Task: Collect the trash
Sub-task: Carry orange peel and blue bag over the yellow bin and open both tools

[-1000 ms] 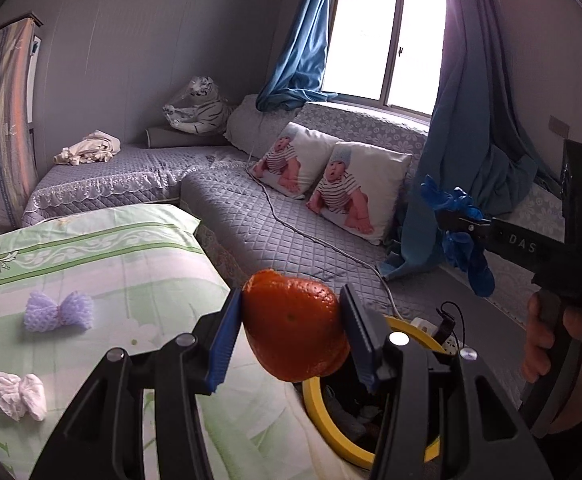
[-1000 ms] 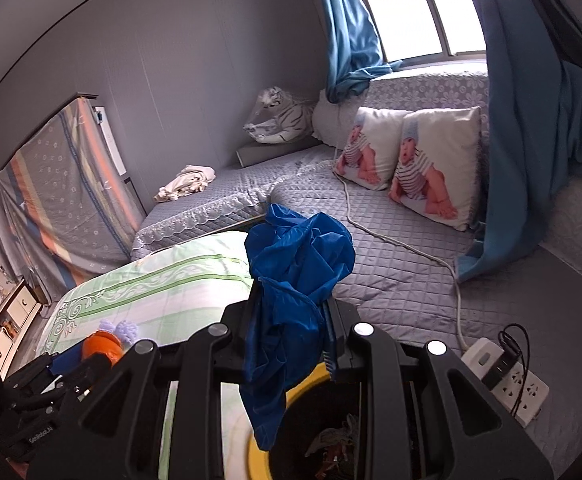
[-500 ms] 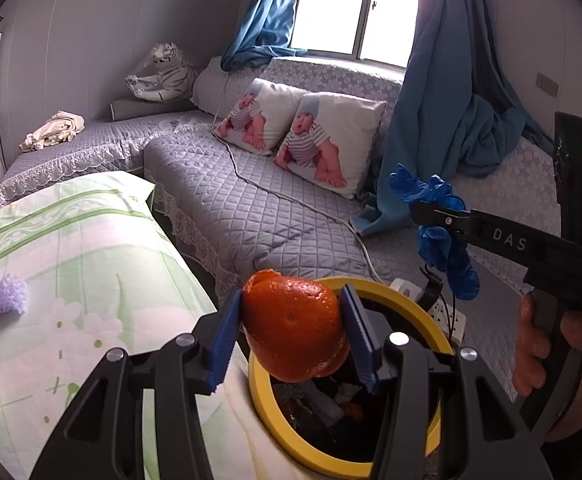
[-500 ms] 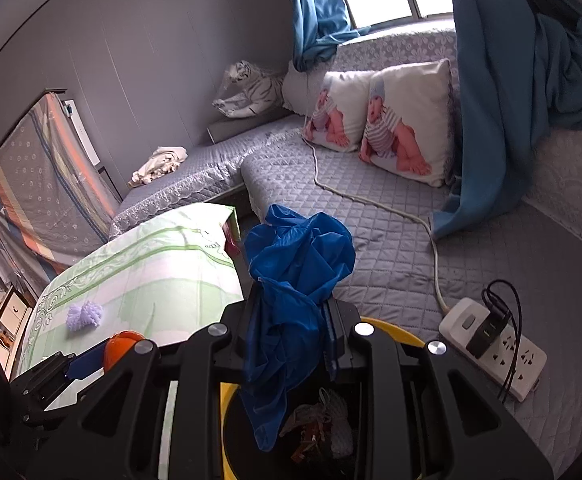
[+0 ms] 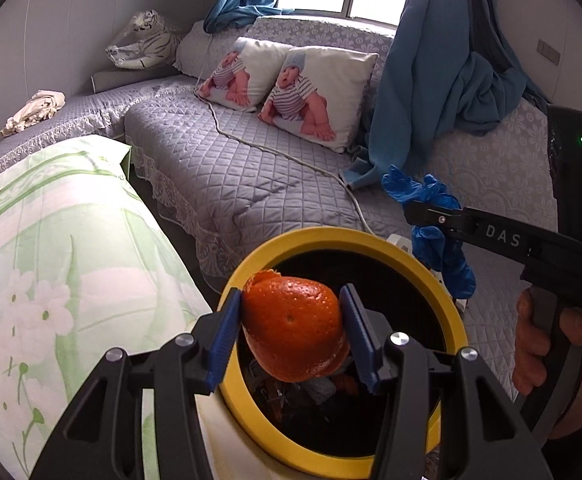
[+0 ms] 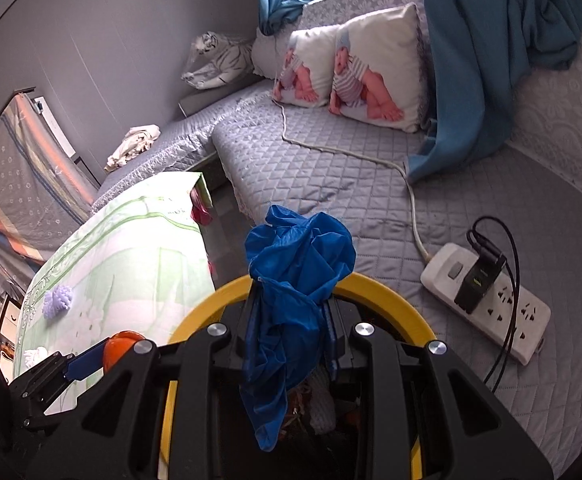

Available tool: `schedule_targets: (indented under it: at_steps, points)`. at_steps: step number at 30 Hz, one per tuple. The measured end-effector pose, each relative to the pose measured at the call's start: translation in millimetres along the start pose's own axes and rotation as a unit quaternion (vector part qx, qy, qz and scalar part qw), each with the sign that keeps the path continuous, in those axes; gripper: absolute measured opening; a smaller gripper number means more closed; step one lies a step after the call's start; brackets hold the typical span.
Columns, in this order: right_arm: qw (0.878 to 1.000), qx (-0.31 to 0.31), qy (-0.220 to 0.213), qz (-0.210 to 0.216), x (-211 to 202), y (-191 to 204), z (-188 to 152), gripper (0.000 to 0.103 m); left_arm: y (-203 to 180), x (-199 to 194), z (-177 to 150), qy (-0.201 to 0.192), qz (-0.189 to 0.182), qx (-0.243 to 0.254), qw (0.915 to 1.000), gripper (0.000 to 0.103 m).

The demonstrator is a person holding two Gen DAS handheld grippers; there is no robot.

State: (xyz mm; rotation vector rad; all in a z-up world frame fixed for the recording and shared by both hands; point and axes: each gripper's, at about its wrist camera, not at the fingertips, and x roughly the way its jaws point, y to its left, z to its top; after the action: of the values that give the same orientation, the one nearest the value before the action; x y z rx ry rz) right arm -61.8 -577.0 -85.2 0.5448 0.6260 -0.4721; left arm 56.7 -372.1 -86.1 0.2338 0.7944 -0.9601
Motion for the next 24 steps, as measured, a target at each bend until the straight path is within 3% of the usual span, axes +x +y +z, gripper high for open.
schedule_targets:
  at_steps: [5,9,13,20,24]
  points:
    - [1.000,0.011,0.007,-0.002,4,-7,-4,0.026,-3,6,-4,0.008,-0.003,0.004,1.0000,0.049]
    - [1.000,0.018,0.004,-0.006,3,-11,-3,0.034,-3,7,-3,0.008,-0.006,0.000,0.9999,0.051]
    - [1.000,0.028,-0.004,-0.012,1,-16,0,0.047,2,2,0,0.000,-0.001,-0.015,0.9999,0.073]
    - [0.999,0.044,-0.016,-0.016,-6,-25,3,0.055,16,-11,1,-0.024,0.017,-0.036,0.9989,0.081]
    - [0.999,0.040,-0.028,-0.009,-11,-22,5,0.069,35,-25,2,-0.045,0.047,-0.058,0.9962,0.089]
